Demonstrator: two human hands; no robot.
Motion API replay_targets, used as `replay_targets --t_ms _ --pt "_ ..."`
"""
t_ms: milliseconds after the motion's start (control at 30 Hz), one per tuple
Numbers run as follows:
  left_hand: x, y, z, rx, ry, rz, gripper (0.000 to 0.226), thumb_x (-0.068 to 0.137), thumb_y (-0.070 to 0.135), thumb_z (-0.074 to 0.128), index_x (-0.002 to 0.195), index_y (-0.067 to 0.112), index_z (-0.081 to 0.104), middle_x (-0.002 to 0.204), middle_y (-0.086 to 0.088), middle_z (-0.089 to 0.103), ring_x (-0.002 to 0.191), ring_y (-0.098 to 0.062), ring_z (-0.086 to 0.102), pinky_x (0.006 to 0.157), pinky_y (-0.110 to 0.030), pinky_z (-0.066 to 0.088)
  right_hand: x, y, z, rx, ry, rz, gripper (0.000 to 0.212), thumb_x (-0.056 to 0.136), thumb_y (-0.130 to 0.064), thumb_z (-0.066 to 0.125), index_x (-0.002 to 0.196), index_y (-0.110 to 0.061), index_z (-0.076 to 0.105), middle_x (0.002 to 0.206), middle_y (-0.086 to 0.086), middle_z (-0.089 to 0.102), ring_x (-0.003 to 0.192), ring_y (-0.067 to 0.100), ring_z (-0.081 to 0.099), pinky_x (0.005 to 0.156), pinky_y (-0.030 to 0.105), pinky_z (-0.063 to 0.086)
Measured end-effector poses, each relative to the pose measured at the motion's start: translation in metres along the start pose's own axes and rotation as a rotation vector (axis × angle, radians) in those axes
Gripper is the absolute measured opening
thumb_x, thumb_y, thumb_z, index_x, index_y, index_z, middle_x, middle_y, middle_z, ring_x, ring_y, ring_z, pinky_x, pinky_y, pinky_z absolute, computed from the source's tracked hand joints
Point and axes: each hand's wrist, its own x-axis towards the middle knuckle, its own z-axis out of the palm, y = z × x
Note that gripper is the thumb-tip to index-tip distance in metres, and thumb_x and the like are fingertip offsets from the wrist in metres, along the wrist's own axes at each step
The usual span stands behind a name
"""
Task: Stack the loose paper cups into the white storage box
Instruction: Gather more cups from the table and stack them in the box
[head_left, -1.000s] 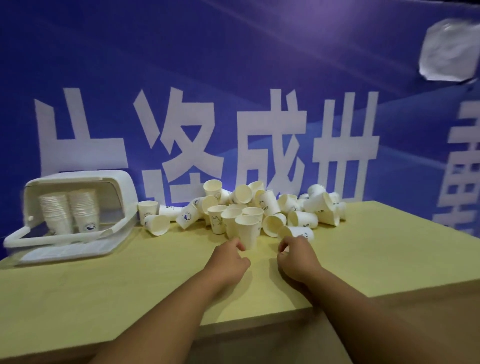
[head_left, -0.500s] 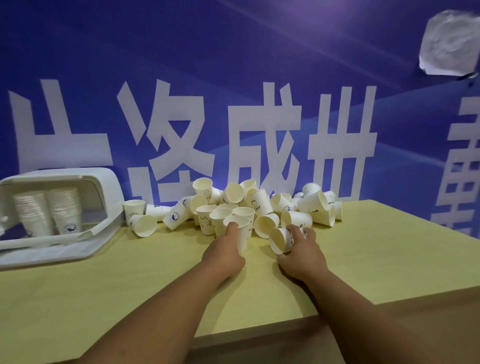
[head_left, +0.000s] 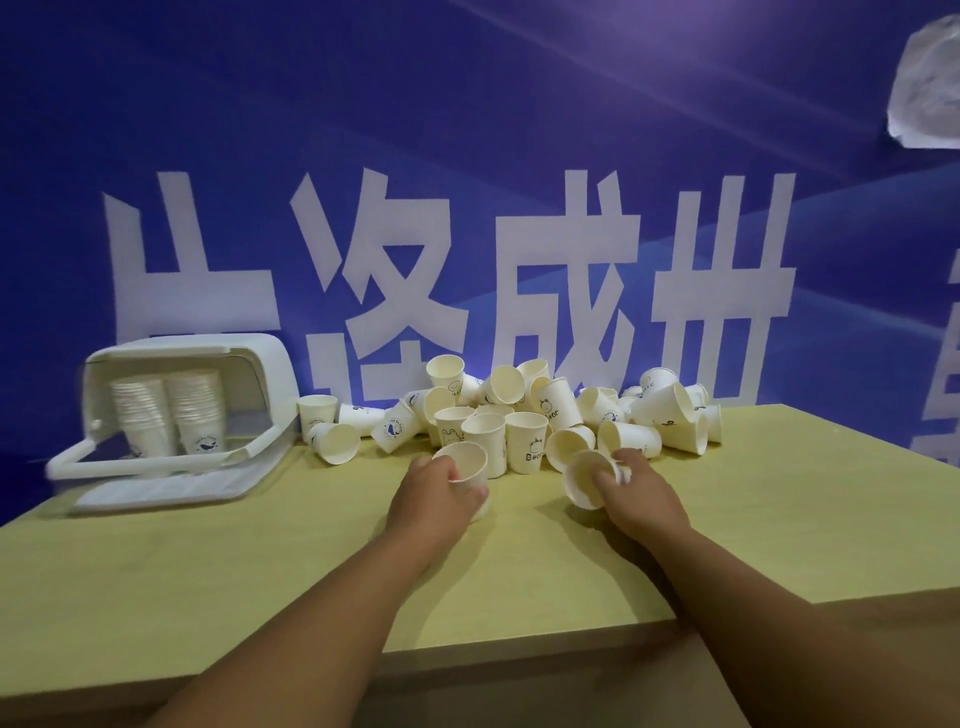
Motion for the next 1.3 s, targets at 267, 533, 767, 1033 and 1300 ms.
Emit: replay_targets --t_ms 267,533,767,1033,1300 --pt "-0.005 -0.028 -0.047 -0.175 -0.018 -0.115 0.055 0.076 0.037 0.083 0.112 0.029 0.041 0.112 0.006 0.054 0.098 -0.018 0.058 0.070 -0.032 0.044 -0.016 -0.070 0.016 0.893 -0.378 0.485 0.046 0.097 -0.045 0.056 0.130 -0.017 0.041 0.119 0.021 0.051 0.106 0.043 0.059 0.086 0.052 0.057" --pt "-0.018 -0.058 -0.080 -0.229 -0.075 -0.017 0.086 0.076 0.034 0.081 0.146 0.051 0.033 0.134 0.009 0.054 0.115 -0.015 0.055 0.090 -0.031 0.050 -0.044 -0.129 0.059 1.245 -0.849 0.473 0.069 0.073 -0.047 0.084 0.127 -0.016 0.056 0.132 0.024 0.049 0.097 0.034 0.054 0.065 0.036 0.053" --pt "-0.016 -0.085 -0.104 -0.198 -0.043 -0.029 0.089 0.072 0.041 0.079 0.147 0.051 0.033 0.137 0.010 0.056 0.119 -0.015 0.057 0.101 -0.040 0.053 -0.064 -0.174 0.105 0.966 -0.803 0.324 0.049 0.080 -0.014 0.081 0.123 -0.009 0.059 0.105 0.018 0.061 0.086 0.023 0.053 0.062 0.027 0.044" --pt "0.003 -0.137 -0.148 -0.245 0.228 -0.175 0.080 0.076 0.040 0.085 0.141 0.039 0.038 0.123 0.011 0.054 0.108 -0.015 0.057 0.088 -0.034 0.053 -0.057 -0.214 0.168 0.818 -0.693 0.169 0.055 0.080 -0.028 0.083 0.125 -0.019 0.053 0.121 0.008 0.061 0.112 0.029 0.057 0.094 0.043 0.050" --pt "0.064 -0.182 -0.199 -0.272 0.461 -0.171 0.077 0.075 0.048 0.085 0.139 0.036 0.043 0.130 0.004 0.060 0.109 -0.020 0.061 0.092 -0.039 0.055 -0.036 -0.266 0.236 0.784 -0.559 -0.062 0.067 0.081 -0.037 0.082 0.138 -0.025 0.047 0.120 -0.001 0.059 0.109 0.022 0.058 0.093 0.043 0.053"
